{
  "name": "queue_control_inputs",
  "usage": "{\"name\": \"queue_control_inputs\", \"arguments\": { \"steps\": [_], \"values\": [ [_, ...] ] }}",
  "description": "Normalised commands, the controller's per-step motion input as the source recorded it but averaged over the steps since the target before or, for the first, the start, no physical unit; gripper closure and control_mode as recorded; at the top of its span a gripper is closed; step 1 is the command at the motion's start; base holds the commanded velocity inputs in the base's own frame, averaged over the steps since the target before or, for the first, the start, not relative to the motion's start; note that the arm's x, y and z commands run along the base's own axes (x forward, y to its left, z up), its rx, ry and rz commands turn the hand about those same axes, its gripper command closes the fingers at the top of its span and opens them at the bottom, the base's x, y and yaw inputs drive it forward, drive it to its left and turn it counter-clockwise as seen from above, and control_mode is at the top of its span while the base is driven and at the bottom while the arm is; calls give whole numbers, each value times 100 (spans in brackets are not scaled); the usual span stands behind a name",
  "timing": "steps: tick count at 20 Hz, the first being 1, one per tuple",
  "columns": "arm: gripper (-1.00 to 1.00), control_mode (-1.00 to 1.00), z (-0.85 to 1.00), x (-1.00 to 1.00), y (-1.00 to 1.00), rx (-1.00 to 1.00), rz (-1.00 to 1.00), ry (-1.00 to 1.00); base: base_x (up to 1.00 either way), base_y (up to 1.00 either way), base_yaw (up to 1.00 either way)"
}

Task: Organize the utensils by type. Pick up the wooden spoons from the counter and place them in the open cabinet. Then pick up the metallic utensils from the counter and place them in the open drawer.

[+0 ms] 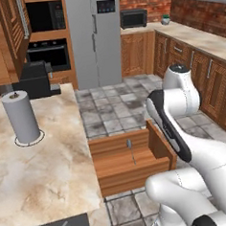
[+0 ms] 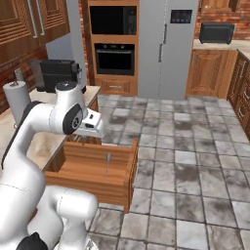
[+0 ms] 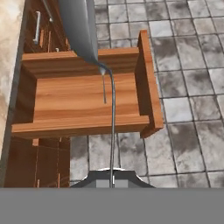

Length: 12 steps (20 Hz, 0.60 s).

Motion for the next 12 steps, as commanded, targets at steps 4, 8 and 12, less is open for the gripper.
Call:
{"name": "queue_control_inputs", "arguments": {
  "steps": [4, 8, 12],
  "values": [
    [100, -100, -75, 76, 13, 0, 0, 12, 0, 0, 0],
    [100, -100, -76, 70, 6, 0, 0, 13, 0, 0, 0],
    [100, -100, -94, 54, 0, 0, 0, 3, 0, 0, 0]
  ]
}}
